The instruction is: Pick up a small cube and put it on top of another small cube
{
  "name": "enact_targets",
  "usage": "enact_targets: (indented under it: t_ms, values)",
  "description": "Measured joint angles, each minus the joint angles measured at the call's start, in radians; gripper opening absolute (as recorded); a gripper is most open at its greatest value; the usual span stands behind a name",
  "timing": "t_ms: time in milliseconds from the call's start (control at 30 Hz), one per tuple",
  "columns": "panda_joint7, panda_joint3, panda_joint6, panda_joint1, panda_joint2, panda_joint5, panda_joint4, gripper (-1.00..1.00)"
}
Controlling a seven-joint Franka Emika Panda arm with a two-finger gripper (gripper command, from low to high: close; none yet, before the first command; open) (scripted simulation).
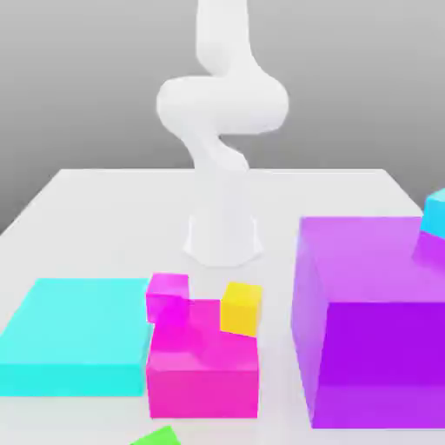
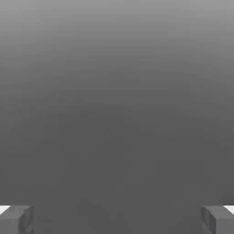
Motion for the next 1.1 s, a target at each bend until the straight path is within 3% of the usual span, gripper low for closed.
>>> enact_targets:
  t_ms: [567,967,1100]
  values:
    - [-0.443,-0.154,0.162,0.085,0.622,0.104,0.031,0.0]
    - [-0.717,-0.143,0.279,0.025,1.052,0.126,0.052,0.0]
    - [-0.757,-0.115,0.375,-0.001,1.196,0.151,0.076,0.0]
